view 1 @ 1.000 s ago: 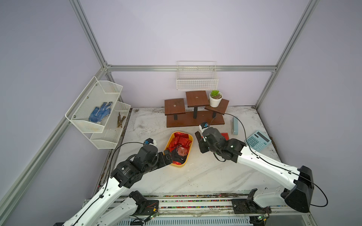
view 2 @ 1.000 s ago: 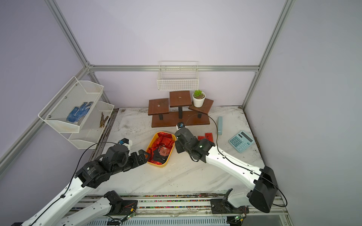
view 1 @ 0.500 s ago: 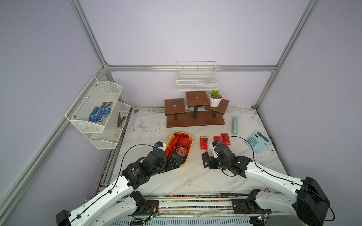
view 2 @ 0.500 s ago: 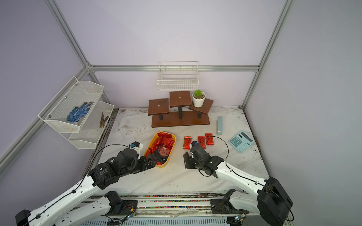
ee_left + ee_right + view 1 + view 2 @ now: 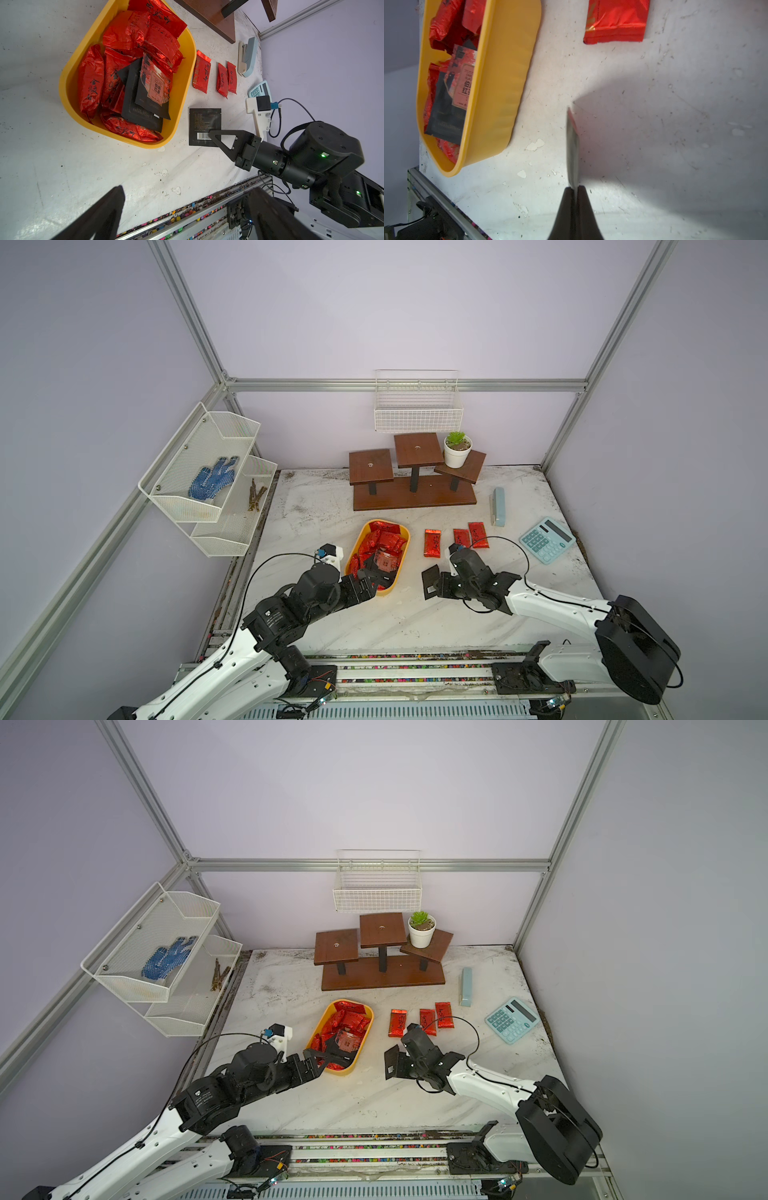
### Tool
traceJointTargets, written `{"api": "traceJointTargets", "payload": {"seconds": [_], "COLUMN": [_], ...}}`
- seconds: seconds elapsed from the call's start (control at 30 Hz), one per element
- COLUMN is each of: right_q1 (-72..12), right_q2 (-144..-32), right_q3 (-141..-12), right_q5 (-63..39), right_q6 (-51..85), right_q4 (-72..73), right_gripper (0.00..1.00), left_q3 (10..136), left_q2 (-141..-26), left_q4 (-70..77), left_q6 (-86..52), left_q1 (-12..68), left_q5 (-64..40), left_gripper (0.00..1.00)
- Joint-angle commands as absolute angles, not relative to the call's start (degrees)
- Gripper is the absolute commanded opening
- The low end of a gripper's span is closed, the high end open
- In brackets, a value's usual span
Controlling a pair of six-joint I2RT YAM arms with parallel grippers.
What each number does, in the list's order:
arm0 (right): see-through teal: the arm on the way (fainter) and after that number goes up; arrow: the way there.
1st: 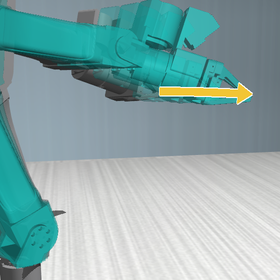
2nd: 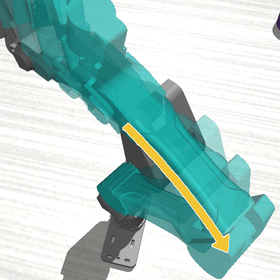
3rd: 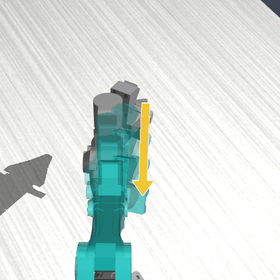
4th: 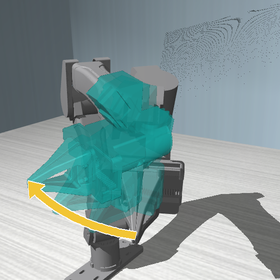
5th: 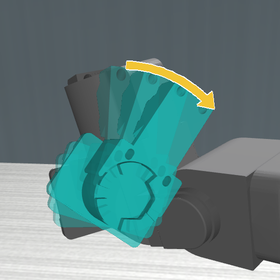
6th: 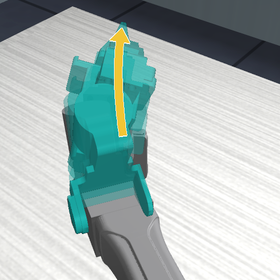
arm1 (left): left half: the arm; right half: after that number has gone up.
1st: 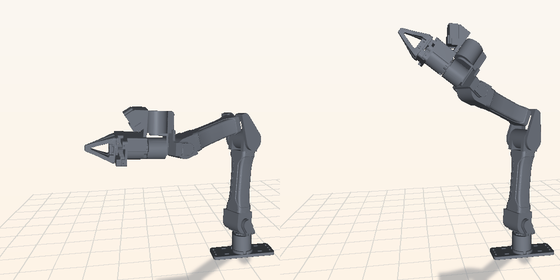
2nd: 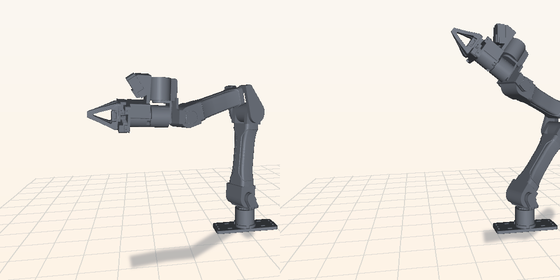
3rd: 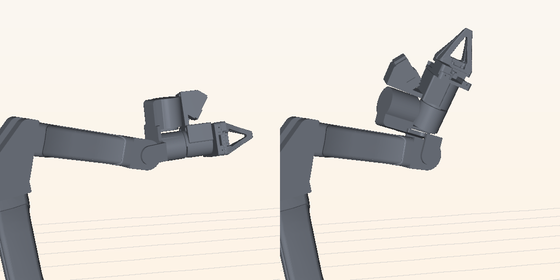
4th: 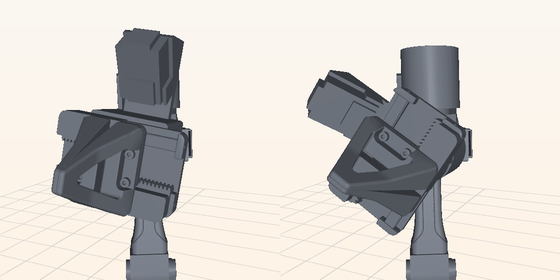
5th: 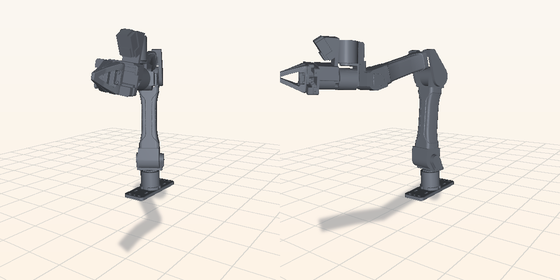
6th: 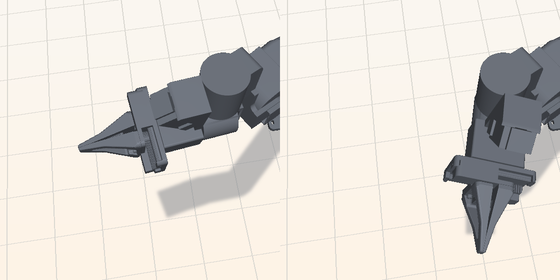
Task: Take the tea bags out of the storage box
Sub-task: Place the tea bag at the center of the board.
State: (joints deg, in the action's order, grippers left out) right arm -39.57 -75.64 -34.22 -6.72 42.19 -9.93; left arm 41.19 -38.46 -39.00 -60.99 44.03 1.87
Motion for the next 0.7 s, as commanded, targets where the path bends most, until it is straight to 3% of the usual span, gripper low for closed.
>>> {"api": "traceJointTargets", "payload": {"seconds": [0.0,0.07,0.23,0.47,0.67], "right_q1": [-38.95,-38.85,-38.81,-38.82,-38.96], "right_q2": [-76.63,-76.51,-74.37,-71.23,-67.91], "right_q3": [-35.49,-36.89,-40.77,-47.25,-50.77], "right_q5": [-3.06,0.17,6.03,7.03,4.82], "right_q6": [41.83,40.91,38.82,33.39,31.07], "right_q4": [-11.30,-14.99,-21.88,-28.69,-32.50], "right_gripper": [0.16,0.30,0.48,0.48,0.47], "left_q3": [40.52,40.65,42.09,43.59,44.10], "left_q2": [-37.08,-36.33,-35.93,-44.19,-54.26], "left_q4": [-39.60,-40.74,-43.57,-37.53,-28.54], "left_q6": [-61.45,-61.01,-59.16,-57.08,-58.96], "left_q1": [44.27,44.29,44.13,41.63,40.16], "left_q5": [3.21,4.14,6.67,-1.03,-5.04], "left_gripper": [0.97,0.98,0.94,0.85,0.87]}}
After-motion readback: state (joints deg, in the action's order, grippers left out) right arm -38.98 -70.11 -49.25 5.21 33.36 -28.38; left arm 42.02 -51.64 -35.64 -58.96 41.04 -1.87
